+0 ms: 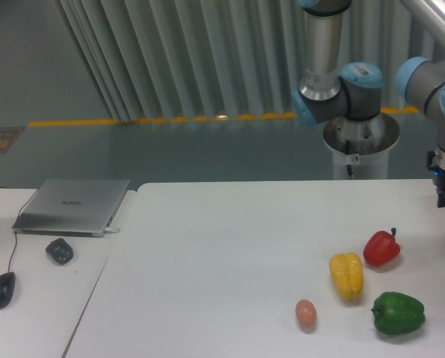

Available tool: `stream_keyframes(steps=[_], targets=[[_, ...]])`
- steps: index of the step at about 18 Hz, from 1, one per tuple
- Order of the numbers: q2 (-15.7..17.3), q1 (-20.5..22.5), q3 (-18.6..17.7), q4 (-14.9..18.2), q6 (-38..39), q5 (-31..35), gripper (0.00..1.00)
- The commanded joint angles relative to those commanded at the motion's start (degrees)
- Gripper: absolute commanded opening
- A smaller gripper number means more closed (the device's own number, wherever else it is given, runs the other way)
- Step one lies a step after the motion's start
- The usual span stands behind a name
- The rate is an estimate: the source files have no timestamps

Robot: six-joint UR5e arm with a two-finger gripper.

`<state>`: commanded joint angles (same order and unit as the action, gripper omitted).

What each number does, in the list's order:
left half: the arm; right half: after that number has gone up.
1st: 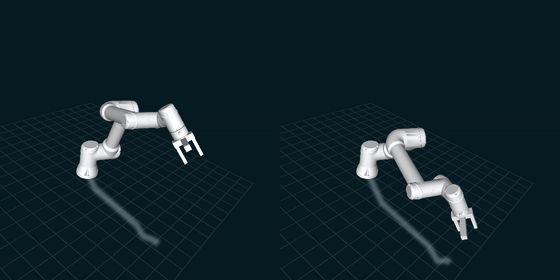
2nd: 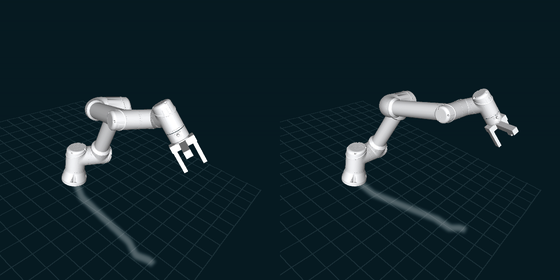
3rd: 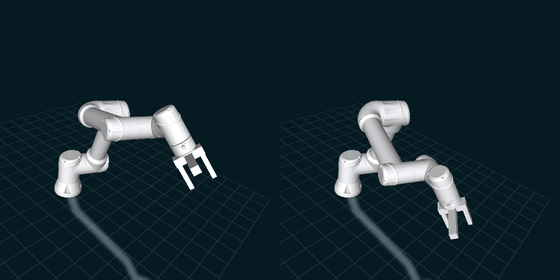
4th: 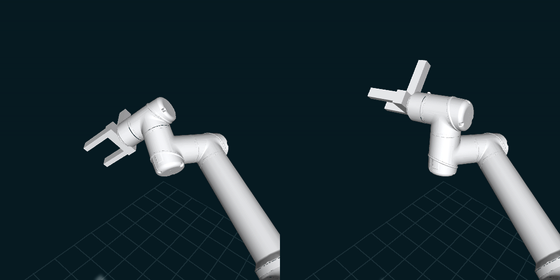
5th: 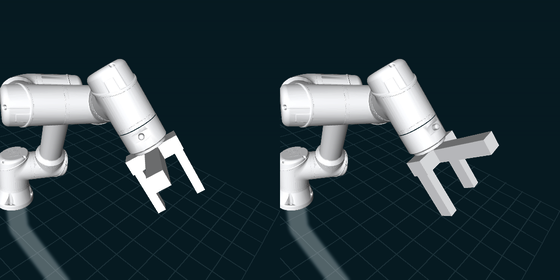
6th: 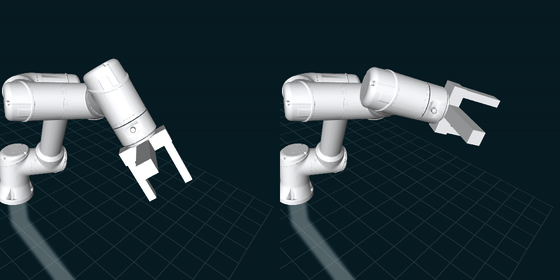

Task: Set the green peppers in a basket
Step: 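Move the gripper in from the side and lower it toward the green pepper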

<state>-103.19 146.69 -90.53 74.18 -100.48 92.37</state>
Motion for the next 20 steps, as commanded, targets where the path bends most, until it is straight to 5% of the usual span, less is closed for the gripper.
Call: stream_keyframes(steps=[10,17,20], targets=[[0.79,-2.02,-0.53,-0.97,19.07,-0.35,1.00],[-0.17,-5.89,0.26,-1.32,20.58,-1.06,1.00],[-3.06,-7.47,2.36,-4.91,21.91,-1.32,1.00]])
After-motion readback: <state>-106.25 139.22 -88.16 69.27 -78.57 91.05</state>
